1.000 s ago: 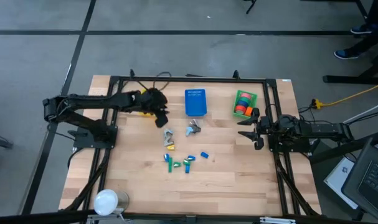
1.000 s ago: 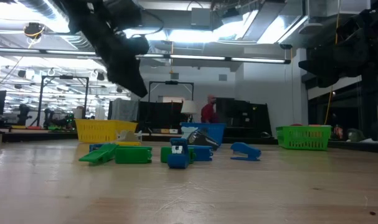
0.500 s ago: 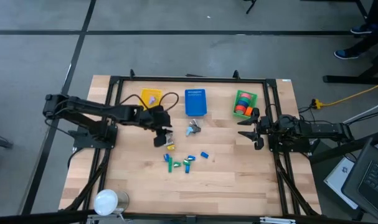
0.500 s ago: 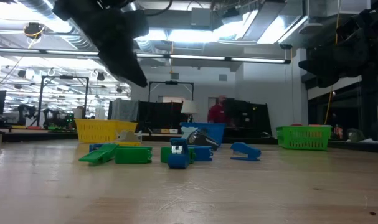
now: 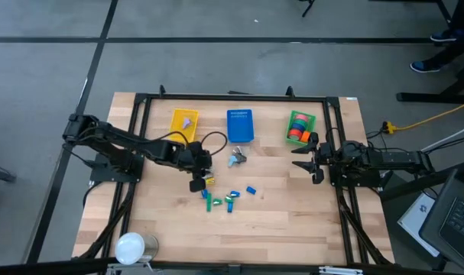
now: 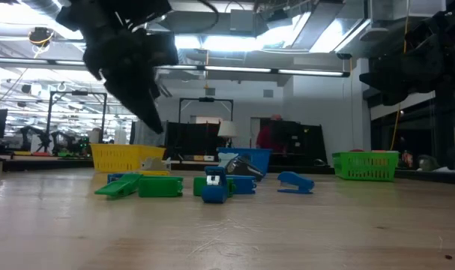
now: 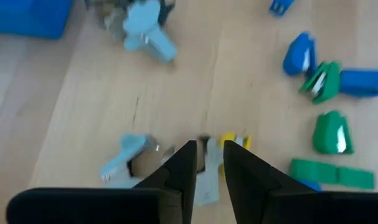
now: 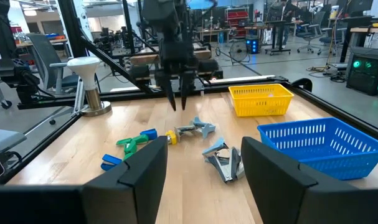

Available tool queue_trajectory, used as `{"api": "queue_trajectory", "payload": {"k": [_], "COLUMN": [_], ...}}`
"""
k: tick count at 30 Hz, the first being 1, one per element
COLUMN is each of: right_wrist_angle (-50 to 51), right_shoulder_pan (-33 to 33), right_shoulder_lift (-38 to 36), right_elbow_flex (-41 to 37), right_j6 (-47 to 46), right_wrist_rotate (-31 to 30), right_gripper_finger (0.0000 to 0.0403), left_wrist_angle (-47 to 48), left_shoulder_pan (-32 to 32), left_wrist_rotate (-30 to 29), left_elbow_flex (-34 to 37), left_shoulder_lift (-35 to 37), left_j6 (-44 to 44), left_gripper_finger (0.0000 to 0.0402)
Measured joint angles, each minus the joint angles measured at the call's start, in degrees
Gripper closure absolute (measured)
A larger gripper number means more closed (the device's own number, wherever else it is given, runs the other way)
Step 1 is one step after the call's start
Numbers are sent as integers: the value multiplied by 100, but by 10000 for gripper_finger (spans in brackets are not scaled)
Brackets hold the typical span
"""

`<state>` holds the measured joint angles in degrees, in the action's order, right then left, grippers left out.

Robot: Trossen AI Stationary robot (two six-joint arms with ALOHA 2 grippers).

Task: Pick and place Stapler, Stapler remover, tape
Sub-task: Put the gray staple remover into the yellow basket

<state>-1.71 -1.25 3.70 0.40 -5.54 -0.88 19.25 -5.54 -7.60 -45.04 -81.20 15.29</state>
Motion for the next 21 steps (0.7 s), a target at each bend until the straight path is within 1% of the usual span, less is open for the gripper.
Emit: {"api": "queue_trajectory", "payload": {"k": [6, 10, 14, 18, 21], "right_wrist_angle": [-1, 1, 1, -1, -1], "right_shoulder_pan": [0, 1, 0, 2, 0], "right_shoulder_lift": [0, 0, 2, 0, 2], "right_elbow_flex": [-1, 0, -1, 0, 0], "right_j6": [1, 1, 0, 1, 0], "right_wrist_rotate": [-1, -1, 0, -1, -1], "right_gripper_finger": [192, 192, 192, 192, 192], "left_wrist_angle": [316, 473, 443, 258, 149], "left_shoulder_pan": [5, 8, 140, 273, 318], "left_wrist_rotate": [-450, -383, -374, -112, -69], "left_elbow_flex": [0, 0, 118, 263, 280], "left_shoulder_lift": [-93, -93, -93, -93, -93], "left_j6": [200, 251, 341, 365, 357], "left_gripper_finger": [319, 308, 288, 269, 260]}}
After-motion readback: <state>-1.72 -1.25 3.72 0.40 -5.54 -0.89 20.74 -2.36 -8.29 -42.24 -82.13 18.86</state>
